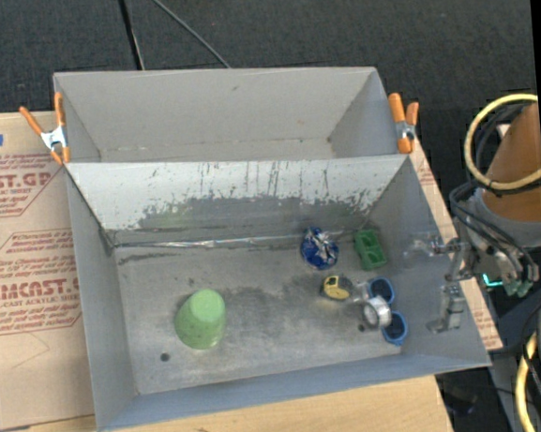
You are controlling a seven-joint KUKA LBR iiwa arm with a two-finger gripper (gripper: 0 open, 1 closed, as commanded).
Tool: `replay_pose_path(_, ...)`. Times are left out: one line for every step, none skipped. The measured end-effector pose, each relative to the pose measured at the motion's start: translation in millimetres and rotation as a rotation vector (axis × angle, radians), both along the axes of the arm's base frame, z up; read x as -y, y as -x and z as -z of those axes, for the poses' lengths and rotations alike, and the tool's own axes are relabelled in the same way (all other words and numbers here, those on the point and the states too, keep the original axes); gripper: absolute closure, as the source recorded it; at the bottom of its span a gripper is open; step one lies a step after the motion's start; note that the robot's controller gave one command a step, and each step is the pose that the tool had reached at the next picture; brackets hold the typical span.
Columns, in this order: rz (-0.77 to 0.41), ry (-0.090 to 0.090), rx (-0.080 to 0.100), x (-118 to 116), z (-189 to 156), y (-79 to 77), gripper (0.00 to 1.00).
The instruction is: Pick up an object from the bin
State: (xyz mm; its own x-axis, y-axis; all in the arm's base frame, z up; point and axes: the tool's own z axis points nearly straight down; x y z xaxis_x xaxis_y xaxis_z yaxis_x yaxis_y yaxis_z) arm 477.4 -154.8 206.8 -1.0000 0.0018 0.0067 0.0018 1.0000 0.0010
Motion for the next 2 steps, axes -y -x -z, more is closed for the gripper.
replay_pose_path(-0.254, -0.002, 0.004, 0, 125, -44.9, 0.0)
replay_pose_path(-0.807, -0.021, 0.009, -14, 136, -36.8, 0.0)
